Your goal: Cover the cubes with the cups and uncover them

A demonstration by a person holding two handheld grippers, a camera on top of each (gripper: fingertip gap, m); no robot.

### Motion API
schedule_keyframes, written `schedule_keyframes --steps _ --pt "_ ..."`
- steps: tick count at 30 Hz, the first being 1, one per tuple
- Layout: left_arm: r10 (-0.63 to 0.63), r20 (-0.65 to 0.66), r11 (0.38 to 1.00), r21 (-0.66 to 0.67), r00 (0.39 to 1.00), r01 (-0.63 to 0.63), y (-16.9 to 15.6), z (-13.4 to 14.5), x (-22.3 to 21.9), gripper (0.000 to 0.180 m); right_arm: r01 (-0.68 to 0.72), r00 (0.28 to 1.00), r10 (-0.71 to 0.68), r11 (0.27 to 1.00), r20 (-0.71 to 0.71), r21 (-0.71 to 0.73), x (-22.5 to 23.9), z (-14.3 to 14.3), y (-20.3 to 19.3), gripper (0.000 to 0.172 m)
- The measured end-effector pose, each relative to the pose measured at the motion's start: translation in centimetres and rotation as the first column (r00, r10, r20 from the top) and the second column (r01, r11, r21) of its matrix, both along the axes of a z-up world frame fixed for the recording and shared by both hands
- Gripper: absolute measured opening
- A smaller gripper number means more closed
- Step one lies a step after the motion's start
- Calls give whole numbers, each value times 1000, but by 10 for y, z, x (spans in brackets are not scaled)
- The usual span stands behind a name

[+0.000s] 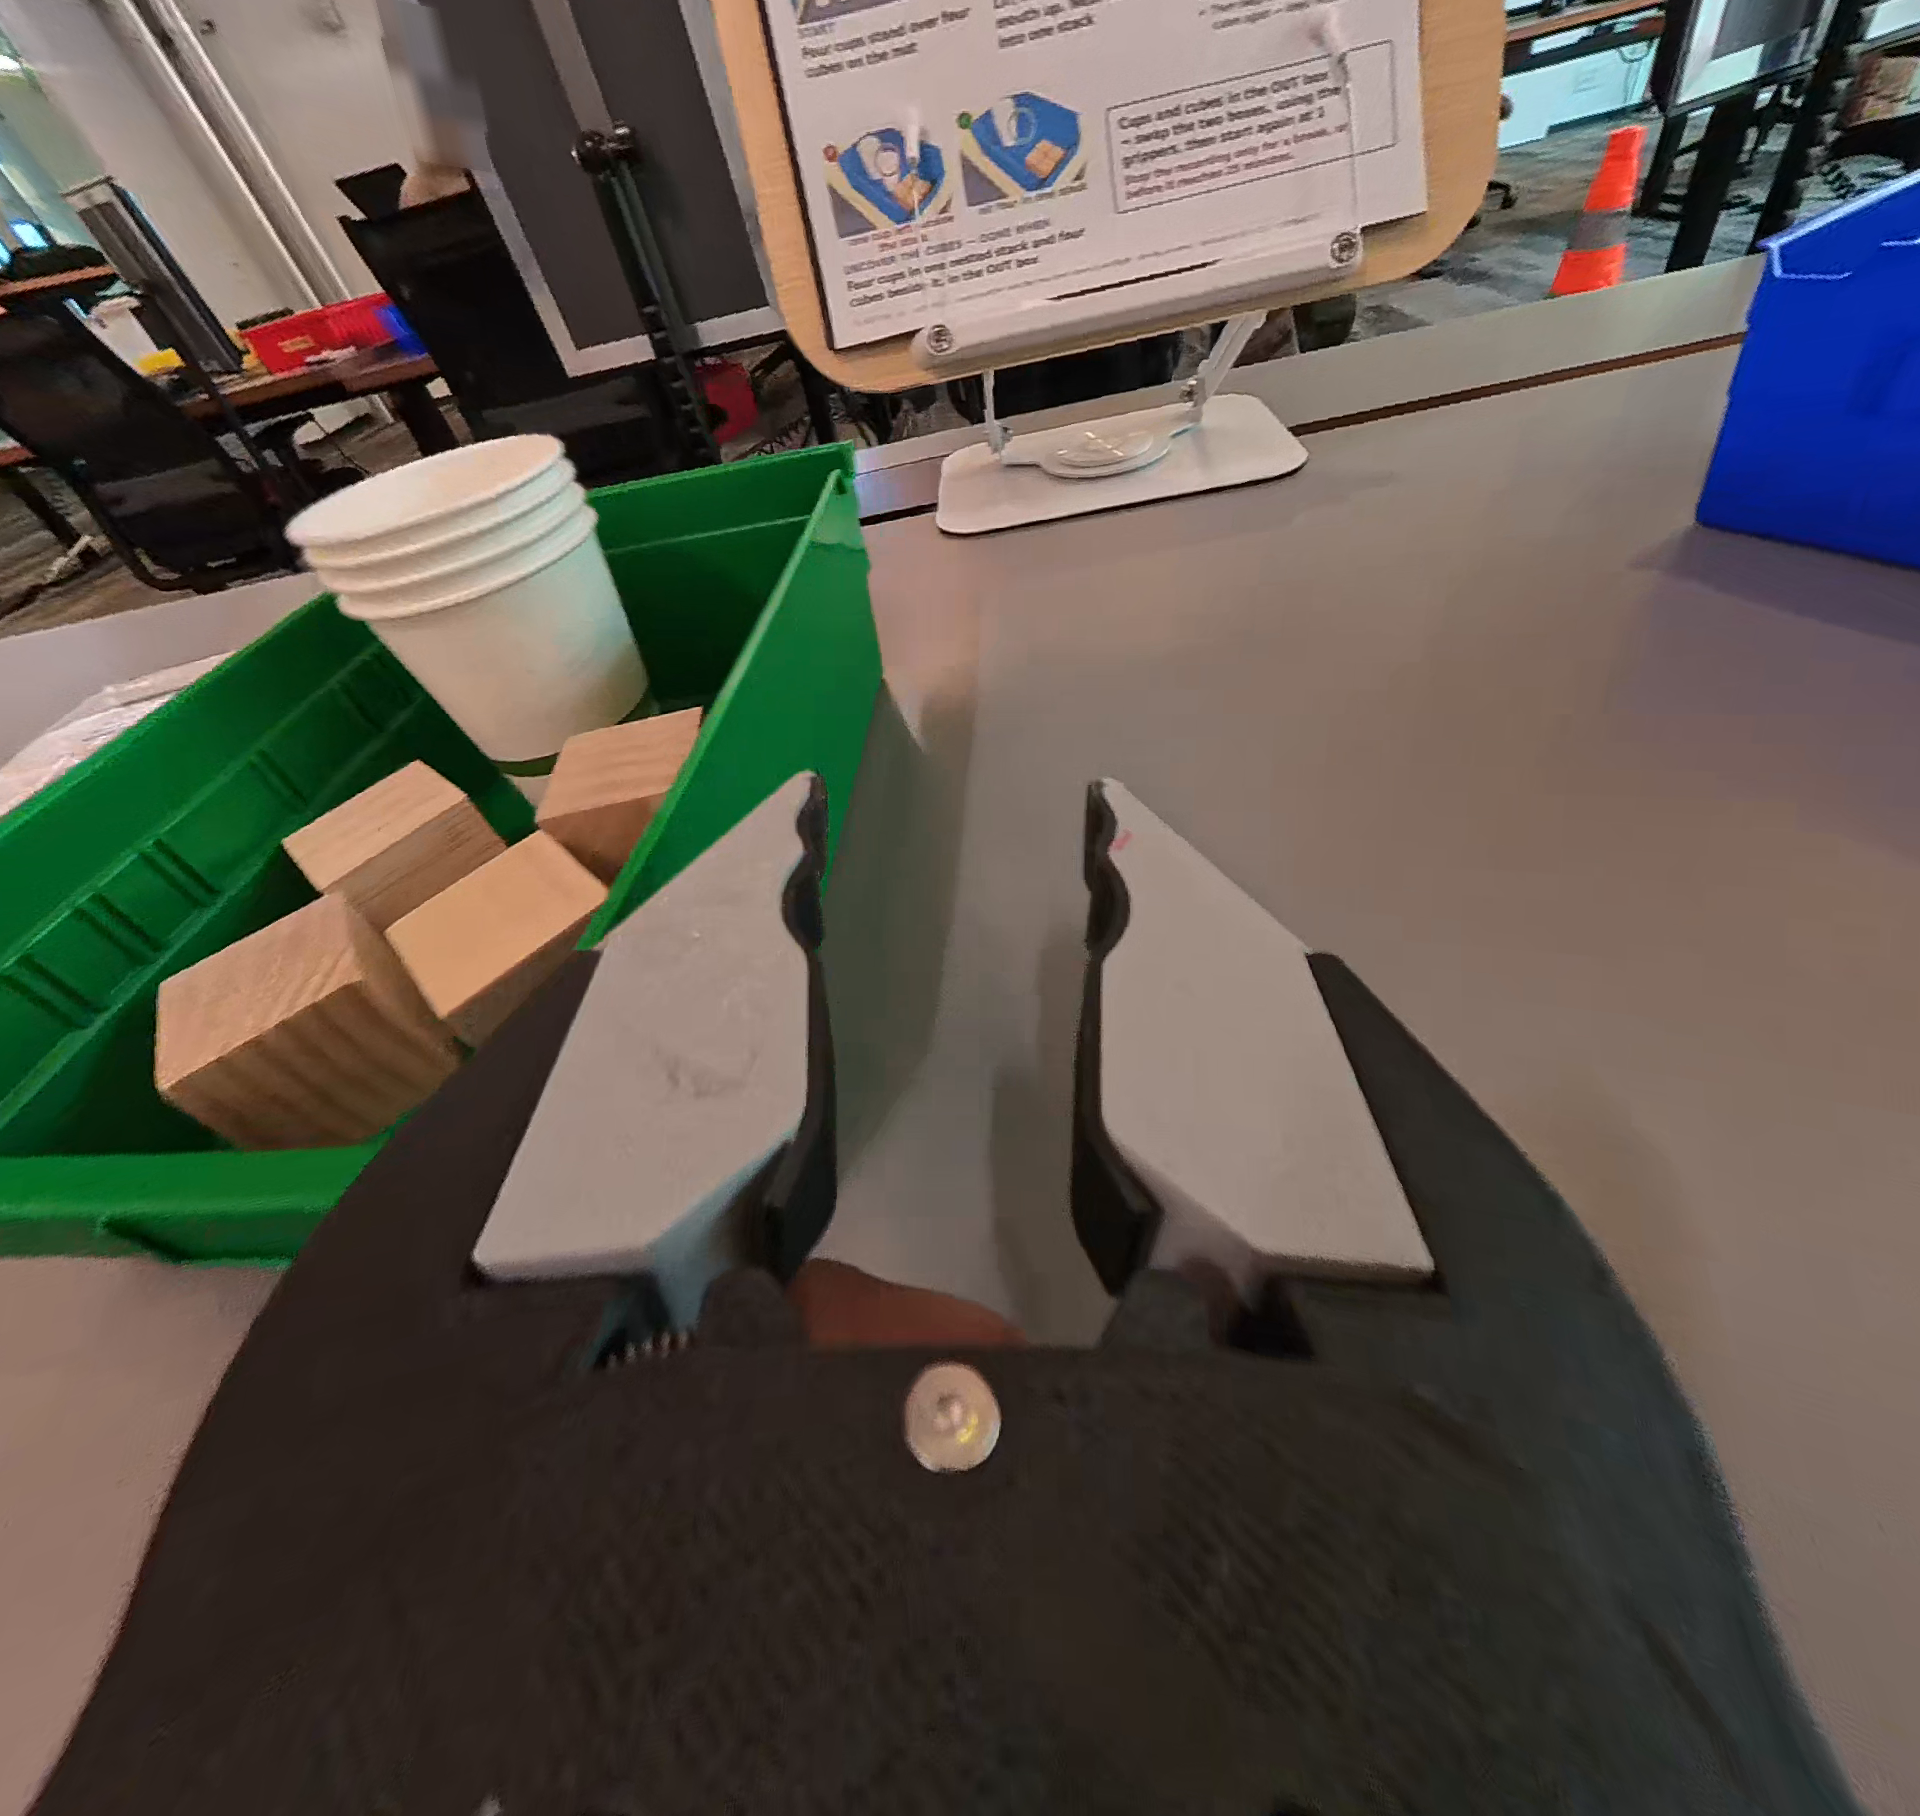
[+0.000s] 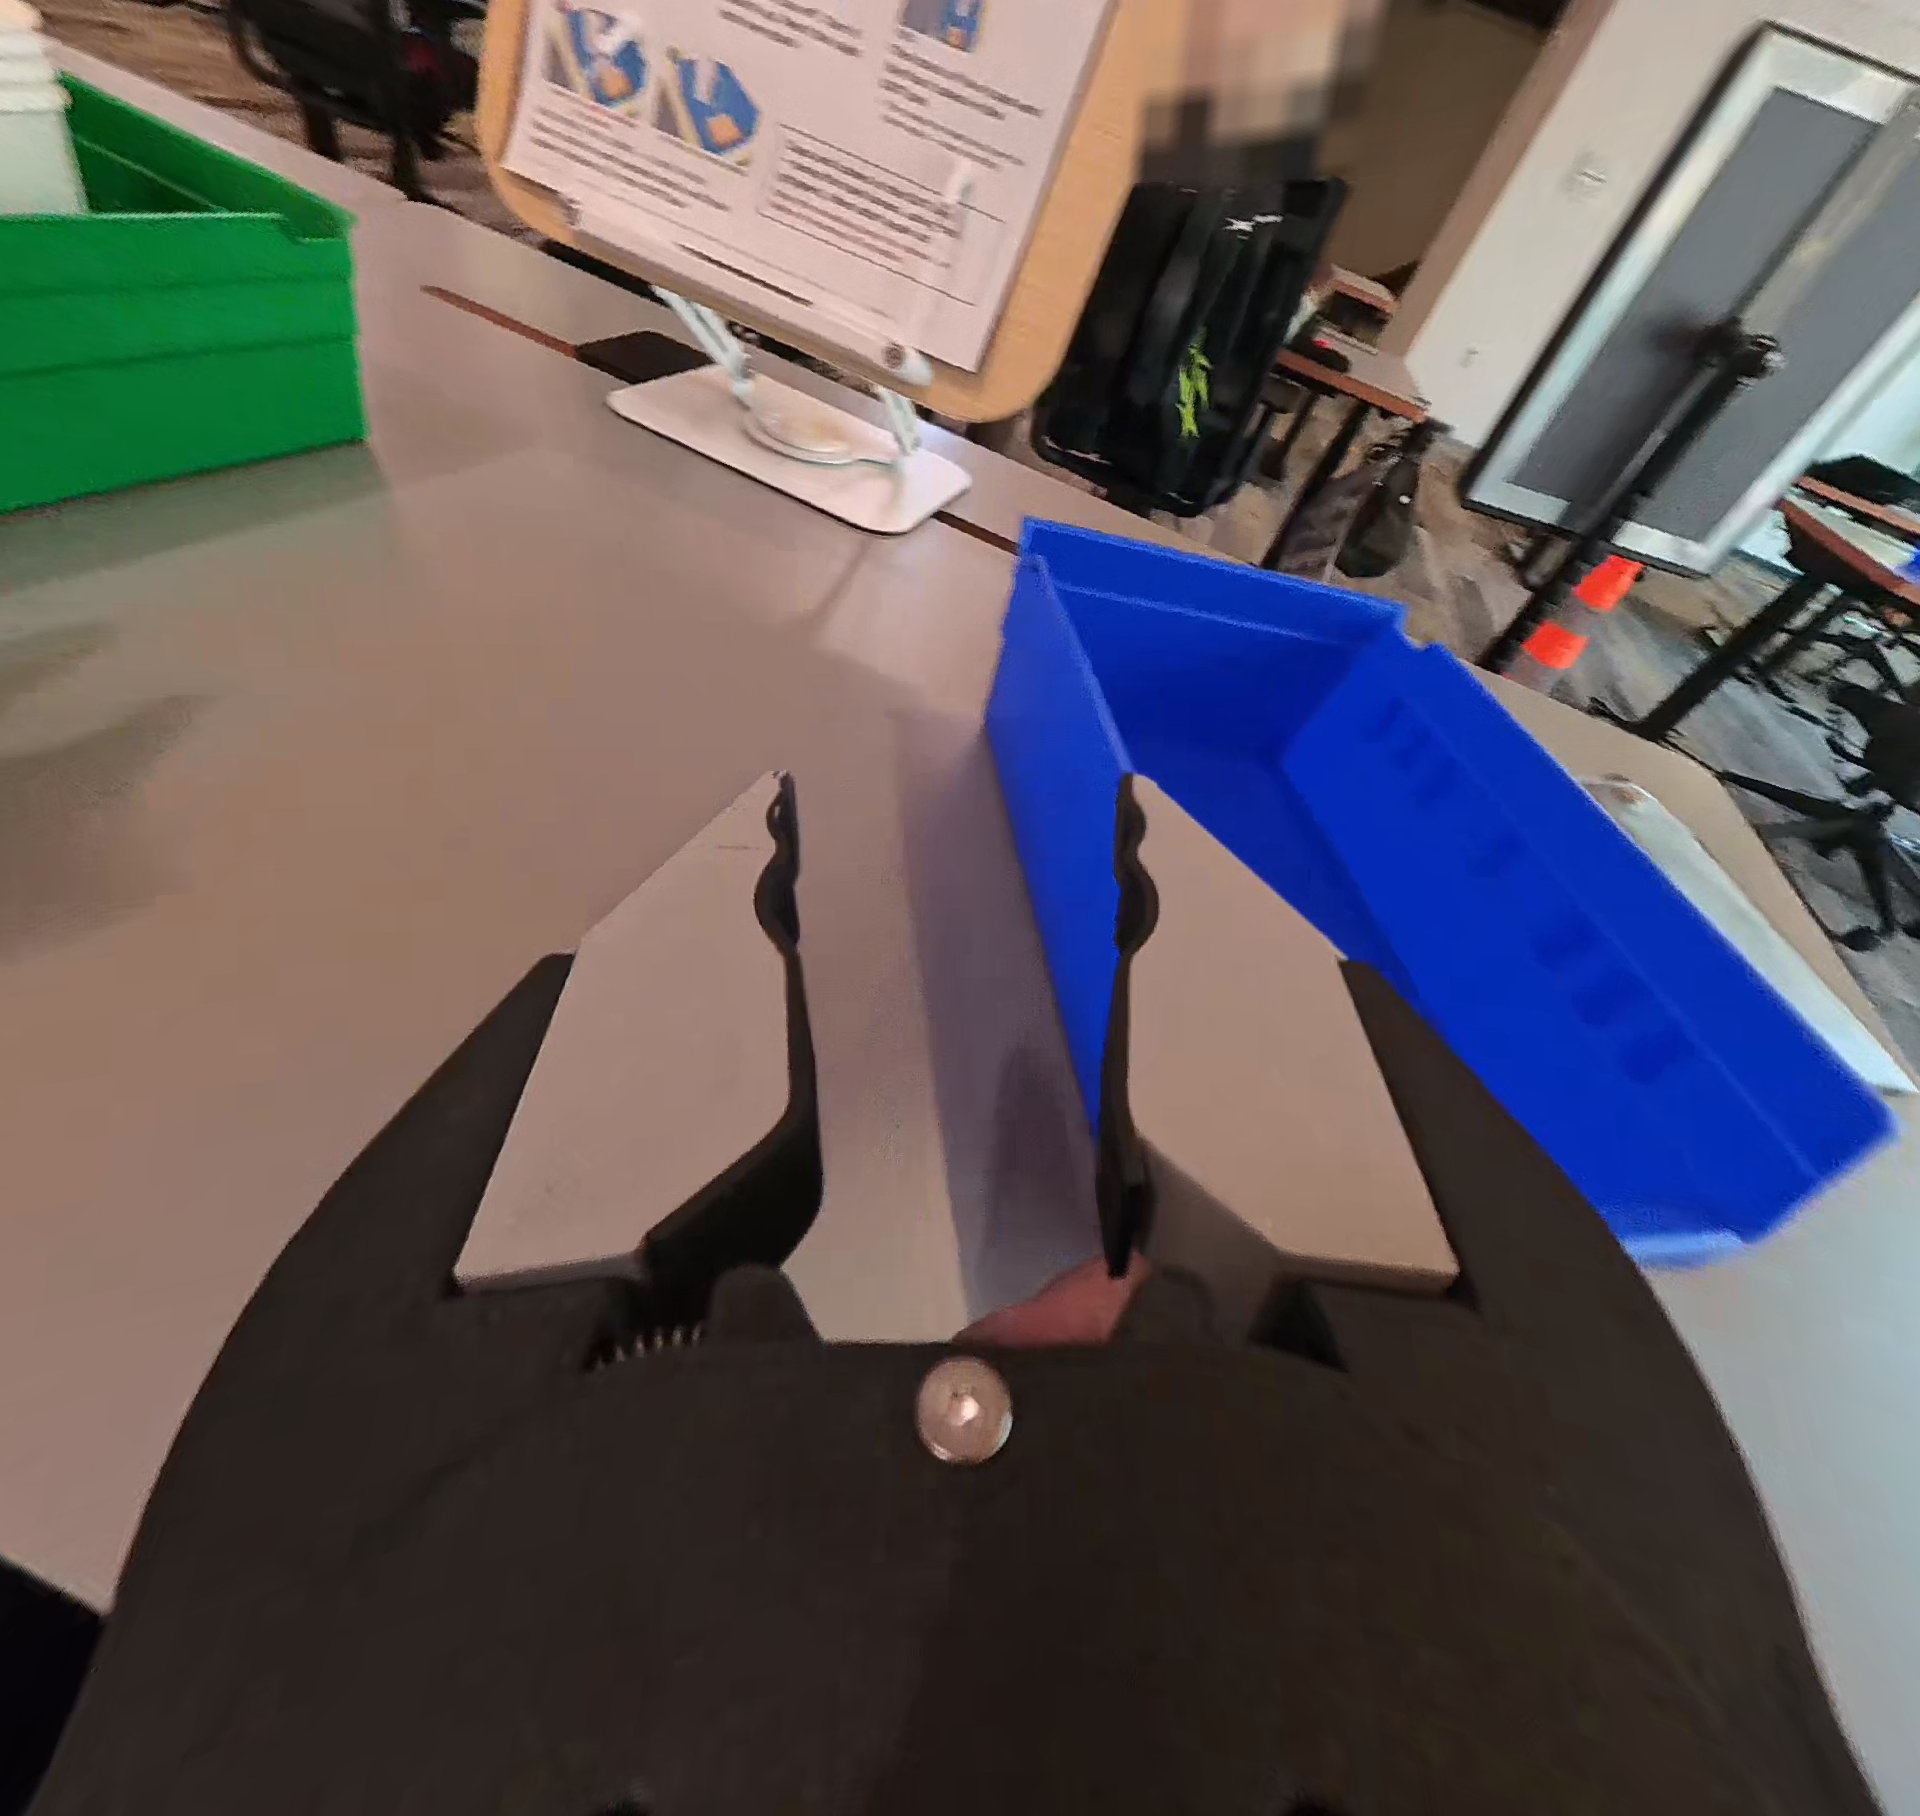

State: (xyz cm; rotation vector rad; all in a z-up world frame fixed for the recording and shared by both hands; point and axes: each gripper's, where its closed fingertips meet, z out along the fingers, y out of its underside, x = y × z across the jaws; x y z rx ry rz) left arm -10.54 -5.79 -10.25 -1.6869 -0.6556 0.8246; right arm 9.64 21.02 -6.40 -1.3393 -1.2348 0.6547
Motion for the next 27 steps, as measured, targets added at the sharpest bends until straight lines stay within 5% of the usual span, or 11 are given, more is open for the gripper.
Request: schedule_keyframes --steps 7,13,20,27 --pt "-38 38 999 38 999 37 83 -16 -36 50 -120 989 127 987 71 -105 -106 -38 -37 63" --pt "-19 -31 999 48 999 20 129 -9 -61 52 -49 990 59 996 127 -81 -184 -80 -21 82" --pt "-62 9 984 168 998 60 121 -3 -62 54 -81 990 84 996 114 -38 -187 -79 -13 90" --pt "-60 -54 988 140 997 67 120 1 -54 54 -149 985 152 988 87 -40 -177 -75 -28 89"
